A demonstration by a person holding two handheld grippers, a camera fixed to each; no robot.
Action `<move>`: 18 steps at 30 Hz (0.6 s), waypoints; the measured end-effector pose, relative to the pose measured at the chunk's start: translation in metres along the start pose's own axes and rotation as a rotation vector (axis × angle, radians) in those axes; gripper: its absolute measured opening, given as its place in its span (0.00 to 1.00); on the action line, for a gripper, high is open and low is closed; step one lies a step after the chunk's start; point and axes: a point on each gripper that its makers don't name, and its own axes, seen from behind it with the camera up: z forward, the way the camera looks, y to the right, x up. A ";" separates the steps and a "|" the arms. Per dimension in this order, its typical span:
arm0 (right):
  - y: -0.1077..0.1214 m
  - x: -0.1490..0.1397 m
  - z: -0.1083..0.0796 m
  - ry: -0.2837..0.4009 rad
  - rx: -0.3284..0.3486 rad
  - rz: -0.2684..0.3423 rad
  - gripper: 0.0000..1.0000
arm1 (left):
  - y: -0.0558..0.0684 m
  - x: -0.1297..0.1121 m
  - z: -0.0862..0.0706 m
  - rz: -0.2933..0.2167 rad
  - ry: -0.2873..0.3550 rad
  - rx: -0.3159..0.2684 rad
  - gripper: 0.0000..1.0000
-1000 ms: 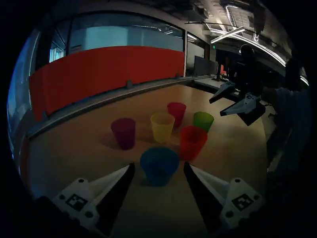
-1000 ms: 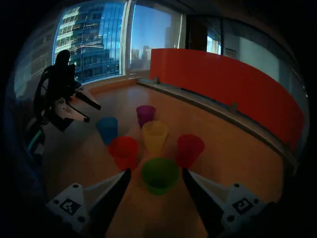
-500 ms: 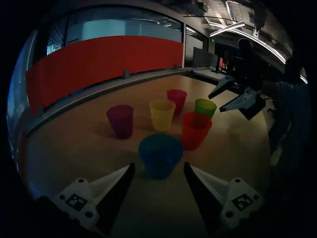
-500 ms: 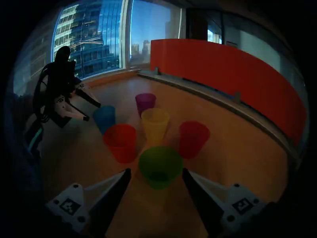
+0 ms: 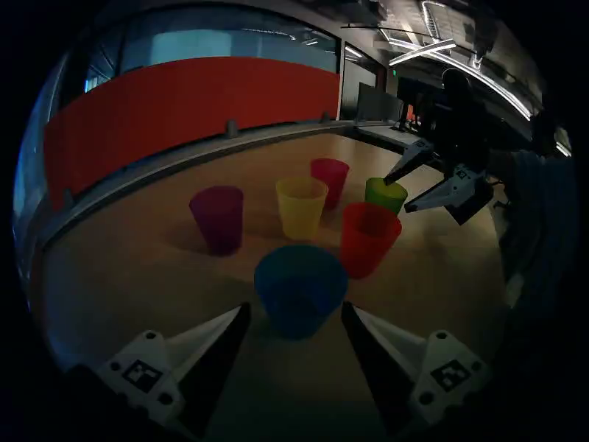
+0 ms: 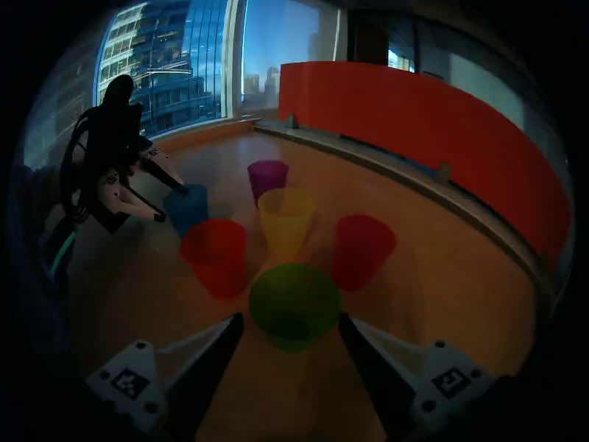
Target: Pour water
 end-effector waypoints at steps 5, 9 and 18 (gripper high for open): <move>0.002 0.000 0.008 -0.006 0.000 0.002 1.00 | 0.000 0.001 0.006 0.000 -0.001 -0.007 0.91; 0.004 0.001 0.014 -0.007 -0.001 0.005 1.00 | 0.001 0.002 0.012 -0.003 -0.003 -0.013 0.91; 0.006 0.005 0.023 -0.002 0.010 0.012 1.00 | 0.002 0.007 0.022 -0.005 -0.003 -0.022 0.91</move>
